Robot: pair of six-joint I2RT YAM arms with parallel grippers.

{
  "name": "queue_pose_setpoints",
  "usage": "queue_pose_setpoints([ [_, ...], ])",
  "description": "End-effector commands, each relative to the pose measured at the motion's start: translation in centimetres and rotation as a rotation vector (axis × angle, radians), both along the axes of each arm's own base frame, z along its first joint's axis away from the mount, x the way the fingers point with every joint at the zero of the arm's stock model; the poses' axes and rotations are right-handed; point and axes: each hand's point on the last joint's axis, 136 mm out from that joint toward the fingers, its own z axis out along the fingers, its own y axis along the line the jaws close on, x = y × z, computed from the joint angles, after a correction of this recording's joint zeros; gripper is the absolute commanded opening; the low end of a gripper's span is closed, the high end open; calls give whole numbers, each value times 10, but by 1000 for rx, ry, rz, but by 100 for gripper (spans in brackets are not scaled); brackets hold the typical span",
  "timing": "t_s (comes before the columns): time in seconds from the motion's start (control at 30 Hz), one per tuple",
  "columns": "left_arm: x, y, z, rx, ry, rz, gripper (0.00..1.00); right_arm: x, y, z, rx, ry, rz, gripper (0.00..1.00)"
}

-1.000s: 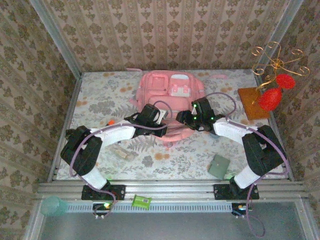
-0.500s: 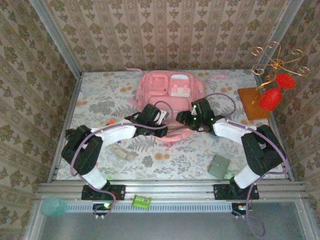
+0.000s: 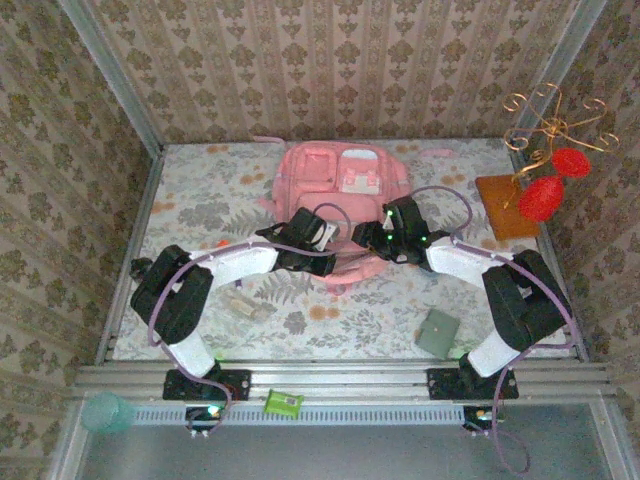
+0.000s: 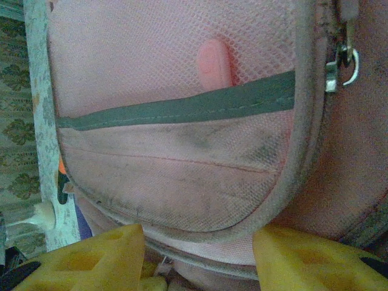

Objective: Pack books, pencil case, and school supplies into a backpack

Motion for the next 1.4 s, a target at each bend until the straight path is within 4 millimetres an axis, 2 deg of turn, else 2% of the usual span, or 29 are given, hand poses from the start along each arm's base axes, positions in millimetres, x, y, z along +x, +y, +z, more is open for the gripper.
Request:
queue_pose_setpoints([
  [0.0, -10, -3, -4, 6, 33, -31, 0, -4, -4, -13, -16, 32, -25, 52],
  [0.07, -8, -6, 9, -37, 13, -30, 0, -5, -6, -8, -17, 24, -26, 53],
  [0.27, -7, -19, 63, -266, -17, -9, 0, -21, -13, 7, -9, 14, -46, 57],
  [0.4, -7, -24, 82, -315, -31, -13, 0, -30, -12, 9, 39, 25, -89, 60],
  [0.63, -8, -26, 78, -284, -41, -21, 0, -41, -6, 9, 122, 69, -135, 62],
  [0.67, -8, -26, 77, -280, -42, -23, 0, -43, -5, 18, 143, 54, -139, 62],
  [0.77, -9, -27, 75, -271, -42, -25, 0, -47, 0, 20, 178, 65, -170, 61],
  [0.9, -12, -31, 76, -276, -43, -42, 0, -40, 6, 19, 197, 67, -212, 57],
  [0.93, -13, -32, 78, -281, -48, -45, 0, -39, 8, 9, 196, 96, -228, 55],
  [1.13, -23, -36, 84, -303, -51, -76, 0, -34, 5, -9, 221, 130, -316, 47],
  [1.27, -28, -39, 81, -302, -41, -103, 0, -29, -1, -13, 199, 107, -368, 43],
  [1.37, -33, -41, 77, -292, -33, -122, 0, -22, -9, -8, 187, 63, -408, 42],
])
